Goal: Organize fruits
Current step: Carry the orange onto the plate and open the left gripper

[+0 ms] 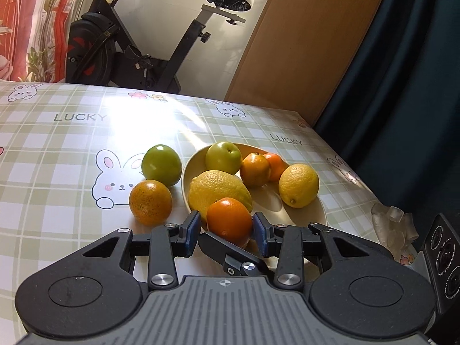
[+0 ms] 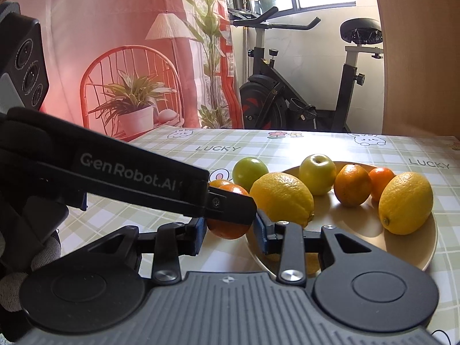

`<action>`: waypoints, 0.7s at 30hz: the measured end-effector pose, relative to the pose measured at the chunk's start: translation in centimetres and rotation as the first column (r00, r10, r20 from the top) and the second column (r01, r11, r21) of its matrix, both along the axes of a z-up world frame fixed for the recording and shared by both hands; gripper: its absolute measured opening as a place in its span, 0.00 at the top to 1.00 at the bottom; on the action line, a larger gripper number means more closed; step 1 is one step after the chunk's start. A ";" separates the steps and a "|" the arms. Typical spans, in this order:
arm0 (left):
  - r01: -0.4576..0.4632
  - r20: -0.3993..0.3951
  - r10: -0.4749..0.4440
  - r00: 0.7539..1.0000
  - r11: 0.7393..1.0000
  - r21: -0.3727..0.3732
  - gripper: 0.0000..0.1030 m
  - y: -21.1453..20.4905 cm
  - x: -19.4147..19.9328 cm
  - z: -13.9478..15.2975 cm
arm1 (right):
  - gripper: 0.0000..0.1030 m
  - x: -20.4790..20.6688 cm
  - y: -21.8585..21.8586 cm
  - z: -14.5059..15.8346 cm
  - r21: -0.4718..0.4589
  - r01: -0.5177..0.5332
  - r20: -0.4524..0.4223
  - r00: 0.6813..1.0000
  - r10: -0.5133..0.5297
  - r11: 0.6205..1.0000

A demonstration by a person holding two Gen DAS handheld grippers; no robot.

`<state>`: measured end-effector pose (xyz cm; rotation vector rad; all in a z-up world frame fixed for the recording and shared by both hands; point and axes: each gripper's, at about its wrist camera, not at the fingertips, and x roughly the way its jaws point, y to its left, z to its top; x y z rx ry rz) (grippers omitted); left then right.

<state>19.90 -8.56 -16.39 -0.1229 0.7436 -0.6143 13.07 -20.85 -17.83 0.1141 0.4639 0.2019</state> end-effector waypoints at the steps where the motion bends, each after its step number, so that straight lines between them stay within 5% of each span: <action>1: 0.008 0.004 -0.008 1.000 1.000 0.004 0.59 -0.3 0.1 0.1 | 0.63 -0.3 -0.3 0.1 0.006 0.011 0.005 1.000 -0.011 1.000; 14: 0.151 0.040 -0.156 0.987 0.982 0.113 0.59 -7.7 3.2 0.9 | 0.63 -0.1 -5.7 0.9 0.068 0.193 0.045 0.979 -0.197 0.979; 21: 0.165 0.021 -0.171 0.985 0.972 0.167 0.59 -9.0 4.3 0.1 | 0.63 1.6 -8.0 0.2 0.144 0.259 -0.033 0.966 -0.257 0.955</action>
